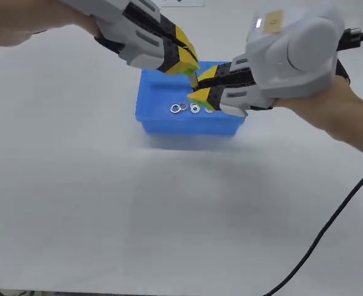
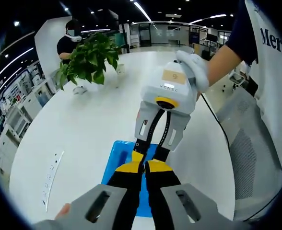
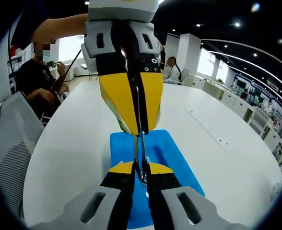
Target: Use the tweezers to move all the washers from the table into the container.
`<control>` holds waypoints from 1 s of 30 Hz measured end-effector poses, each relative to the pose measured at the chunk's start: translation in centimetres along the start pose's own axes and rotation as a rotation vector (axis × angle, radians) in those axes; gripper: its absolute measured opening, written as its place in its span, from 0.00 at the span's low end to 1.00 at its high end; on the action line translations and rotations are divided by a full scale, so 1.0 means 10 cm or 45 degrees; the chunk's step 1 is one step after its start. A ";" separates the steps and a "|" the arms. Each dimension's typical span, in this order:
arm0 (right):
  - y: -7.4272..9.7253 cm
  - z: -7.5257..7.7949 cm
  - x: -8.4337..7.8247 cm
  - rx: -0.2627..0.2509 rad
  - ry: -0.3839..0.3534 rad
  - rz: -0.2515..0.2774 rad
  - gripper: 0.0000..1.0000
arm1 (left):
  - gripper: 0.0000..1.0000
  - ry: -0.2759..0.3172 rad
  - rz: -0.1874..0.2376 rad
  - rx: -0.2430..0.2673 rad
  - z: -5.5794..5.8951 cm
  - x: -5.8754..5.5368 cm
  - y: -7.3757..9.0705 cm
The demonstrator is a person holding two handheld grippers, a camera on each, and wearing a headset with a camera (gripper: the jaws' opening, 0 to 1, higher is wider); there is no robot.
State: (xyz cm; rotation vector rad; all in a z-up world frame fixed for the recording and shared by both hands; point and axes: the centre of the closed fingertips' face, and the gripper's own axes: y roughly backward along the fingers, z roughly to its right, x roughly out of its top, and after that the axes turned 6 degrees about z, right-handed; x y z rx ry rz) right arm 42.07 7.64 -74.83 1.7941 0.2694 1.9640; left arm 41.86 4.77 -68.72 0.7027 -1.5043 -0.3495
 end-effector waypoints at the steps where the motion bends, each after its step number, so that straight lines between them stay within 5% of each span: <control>1: -0.02 0.01 -0.06 0.000 -0.012 -0.012 0.10 | 0.07 0.005 -0.005 -0.003 -0.01 -0.03 -0.03; 10: -0.14 0.12 -0.30 0.004 -0.072 -0.035 0.10 | 0.07 0.054 -0.023 -0.019 -0.11 -0.19 -0.21; 30: -0.13 0.11 -0.35 0.008 -0.041 -0.067 0.11 | 0.07 0.036 -0.059 -0.035 -0.06 -0.26 -0.22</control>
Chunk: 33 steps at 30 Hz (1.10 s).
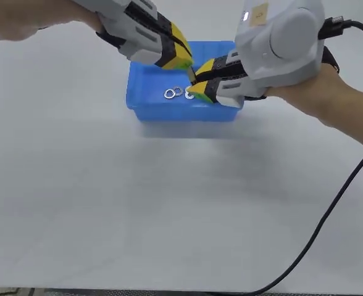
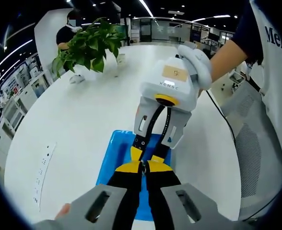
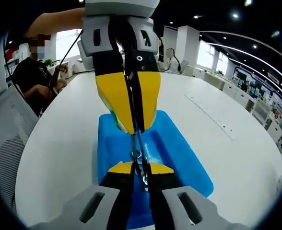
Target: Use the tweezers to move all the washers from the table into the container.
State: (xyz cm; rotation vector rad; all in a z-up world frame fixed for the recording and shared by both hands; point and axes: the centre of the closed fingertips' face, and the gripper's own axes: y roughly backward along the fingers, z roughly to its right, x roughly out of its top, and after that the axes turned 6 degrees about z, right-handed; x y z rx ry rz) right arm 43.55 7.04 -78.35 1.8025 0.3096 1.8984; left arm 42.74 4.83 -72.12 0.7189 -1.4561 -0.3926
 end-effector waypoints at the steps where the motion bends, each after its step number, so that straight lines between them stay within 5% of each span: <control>1: 0.00 0.00 0.00 0.001 -0.002 -0.001 0.11 | 0.07 -0.004 -0.002 0.000 0.00 0.00 0.01; 17: 0.28 -0.13 0.30 -0.021 0.055 0.022 0.09 | 0.06 -0.061 0.032 0.046 0.14 0.20 0.30; 24: 0.45 -0.33 0.51 -0.005 0.124 0.021 0.08 | 0.06 -0.082 0.078 0.067 0.32 0.30 0.52; 33: 0.60 -0.71 0.61 0.041 0.238 -0.023 0.08 | 0.06 -0.062 0.111 0.060 0.68 0.20 0.68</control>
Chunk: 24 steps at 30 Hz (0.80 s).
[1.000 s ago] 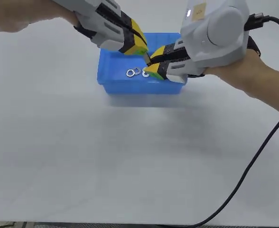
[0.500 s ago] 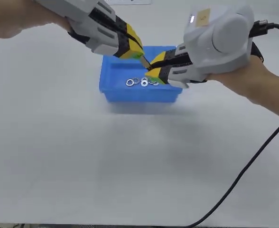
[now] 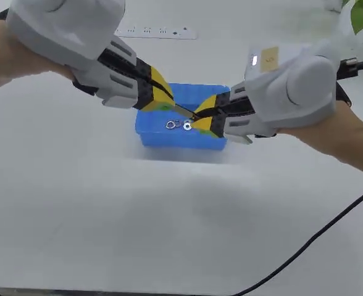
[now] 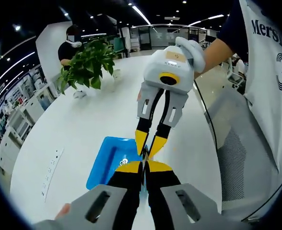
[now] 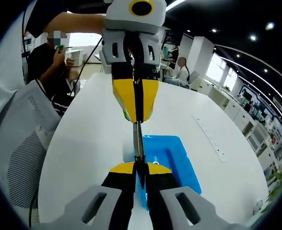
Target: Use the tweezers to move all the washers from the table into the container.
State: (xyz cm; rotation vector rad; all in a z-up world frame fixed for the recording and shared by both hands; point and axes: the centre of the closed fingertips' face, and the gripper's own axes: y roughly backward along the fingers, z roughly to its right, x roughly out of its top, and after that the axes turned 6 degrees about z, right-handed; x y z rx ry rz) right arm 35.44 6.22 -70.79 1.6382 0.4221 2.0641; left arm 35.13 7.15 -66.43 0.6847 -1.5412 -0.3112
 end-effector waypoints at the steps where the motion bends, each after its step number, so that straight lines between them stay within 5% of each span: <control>1: 0.00 -0.04 0.00 0.007 0.010 -0.008 0.08 | 0.06 0.007 0.003 0.001 0.03 -0.02 0.00; 11: -0.05 -0.34 -0.18 0.089 0.132 -0.115 0.08 | 0.06 0.097 0.009 -0.016 0.35 -0.26 -0.10; 15: -0.07 -0.37 -0.28 0.086 0.253 -0.163 0.08 | 0.06 0.139 0.007 -0.007 0.39 -0.38 -0.18; 19: -0.13 -0.39 -0.37 0.073 0.247 -0.166 0.08 | 0.04 0.154 -0.037 -0.040 0.43 -0.60 -0.31; 22: -0.20 -0.39 -0.44 0.081 0.313 -0.169 0.07 | 0.04 0.176 -0.044 -0.018 0.38 -0.71 -0.39; 24: -0.20 -0.40 -0.51 0.073 0.278 -0.182 0.07 | 0.04 0.192 -0.050 -0.002 0.35 -0.78 -0.43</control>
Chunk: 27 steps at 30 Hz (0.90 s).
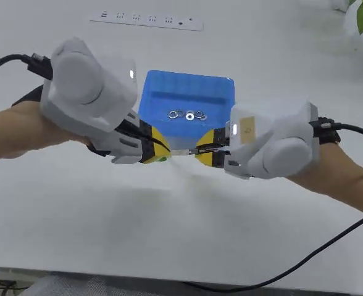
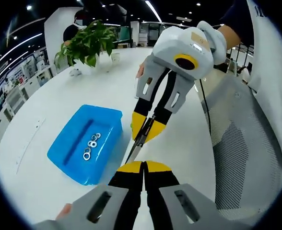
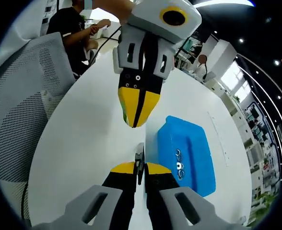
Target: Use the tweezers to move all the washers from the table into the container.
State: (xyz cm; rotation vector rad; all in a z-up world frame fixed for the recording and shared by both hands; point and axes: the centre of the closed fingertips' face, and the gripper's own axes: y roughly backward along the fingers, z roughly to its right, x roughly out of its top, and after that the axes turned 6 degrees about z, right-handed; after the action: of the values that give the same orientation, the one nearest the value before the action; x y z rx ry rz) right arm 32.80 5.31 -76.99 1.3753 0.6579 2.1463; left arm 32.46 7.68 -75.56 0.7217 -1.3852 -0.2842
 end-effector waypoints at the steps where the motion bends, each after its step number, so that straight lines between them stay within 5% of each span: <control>1: -0.01 0.00 -0.01 0.000 -0.003 0.002 0.07 | 0.04 0.015 -0.007 -0.004 0.01 -0.02 -0.02; 4: -0.05 0.01 -0.08 0.002 -0.022 -0.006 0.07 | 0.04 0.032 -0.024 0.000 -0.02 -0.11 -0.08; 7: -0.07 -0.04 -0.12 0.051 0.132 -0.019 0.07 | 0.04 0.046 -0.010 0.028 -0.05 -0.11 -0.11; 14: -0.05 -0.08 -0.12 0.041 0.251 -0.027 0.07 | 0.04 0.076 0.010 0.052 -0.14 -0.09 -0.13; 27: -0.06 -0.11 -0.07 0.059 0.443 -0.028 0.07 | 0.15 0.110 -0.078 -0.034 -0.03 -0.26 -0.28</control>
State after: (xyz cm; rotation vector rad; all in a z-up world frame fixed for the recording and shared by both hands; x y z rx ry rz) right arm 32.13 5.17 -78.22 1.0171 0.8523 2.3890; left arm 32.91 7.15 -79.30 0.7470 -1.2765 -0.3157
